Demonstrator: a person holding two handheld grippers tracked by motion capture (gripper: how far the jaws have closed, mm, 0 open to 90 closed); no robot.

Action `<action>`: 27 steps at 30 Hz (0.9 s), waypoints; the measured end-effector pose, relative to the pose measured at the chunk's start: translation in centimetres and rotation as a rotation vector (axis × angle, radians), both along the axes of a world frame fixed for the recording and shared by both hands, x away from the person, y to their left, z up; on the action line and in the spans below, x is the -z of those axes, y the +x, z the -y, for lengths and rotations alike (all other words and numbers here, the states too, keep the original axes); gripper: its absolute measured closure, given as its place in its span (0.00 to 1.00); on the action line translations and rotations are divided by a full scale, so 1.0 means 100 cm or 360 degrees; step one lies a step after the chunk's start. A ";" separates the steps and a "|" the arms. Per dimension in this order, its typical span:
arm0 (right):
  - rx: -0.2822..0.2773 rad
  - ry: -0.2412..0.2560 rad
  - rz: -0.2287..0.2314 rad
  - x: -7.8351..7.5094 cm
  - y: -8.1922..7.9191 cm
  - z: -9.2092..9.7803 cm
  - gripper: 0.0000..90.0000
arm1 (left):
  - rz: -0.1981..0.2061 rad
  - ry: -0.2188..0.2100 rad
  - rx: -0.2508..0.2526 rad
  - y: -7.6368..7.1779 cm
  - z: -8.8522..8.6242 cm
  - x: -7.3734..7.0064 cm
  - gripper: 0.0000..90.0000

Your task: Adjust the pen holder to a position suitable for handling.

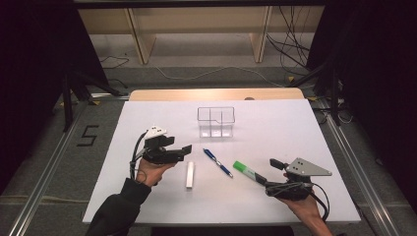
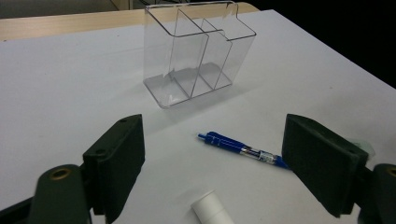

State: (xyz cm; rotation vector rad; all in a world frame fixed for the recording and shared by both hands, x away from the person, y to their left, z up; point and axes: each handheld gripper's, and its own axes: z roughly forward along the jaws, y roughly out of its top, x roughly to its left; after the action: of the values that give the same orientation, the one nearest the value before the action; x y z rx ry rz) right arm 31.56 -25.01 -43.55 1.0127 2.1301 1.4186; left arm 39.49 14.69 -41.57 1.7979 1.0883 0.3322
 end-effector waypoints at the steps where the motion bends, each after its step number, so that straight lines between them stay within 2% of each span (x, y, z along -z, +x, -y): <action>1: -0.0003 0.0000 -0.0001 0.000 0.000 0.000 0.28 | 0.0008 -0.0003 -0.0004 -0.002 0.000 0.000 0.23; 7: -0.0021 -0.0001 -0.0019 0.000 0.002 -0.004 0.28 | 0.0016 -0.0012 0.0016 -0.009 0.000 0.001 0.23; 12: -0.0033 -0.0025 -0.0028 -0.001 0.004 -0.007 0.28 | 0.0046 0.0015 0.0035 -0.014 0.002 0.002 0.23; 17: -0.0053 -0.0058 -0.0054 -0.002 0.009 -0.012 0.28 | 0.0068 0.0007 0.0048 -0.019 0.000 0.003 0.23; 22: -0.0075 -0.0084 -0.0080 -0.004 0.014 -0.018 0.28 | 0.0064 -0.0007 0.0030 -0.022 -0.002 0.004 0.23; 27: -0.0096 -0.0113 -0.0095 -0.005 0.019 -0.024 0.28 | 0.0070 0.0008 0.0035 -0.027 -0.005 0.005 0.23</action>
State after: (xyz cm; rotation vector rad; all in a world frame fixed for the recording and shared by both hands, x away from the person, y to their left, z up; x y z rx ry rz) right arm 33.45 -22.57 -43.04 0.9836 2.2552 1.3453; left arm 36.81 15.18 -42.07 1.7977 1.0367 0.3600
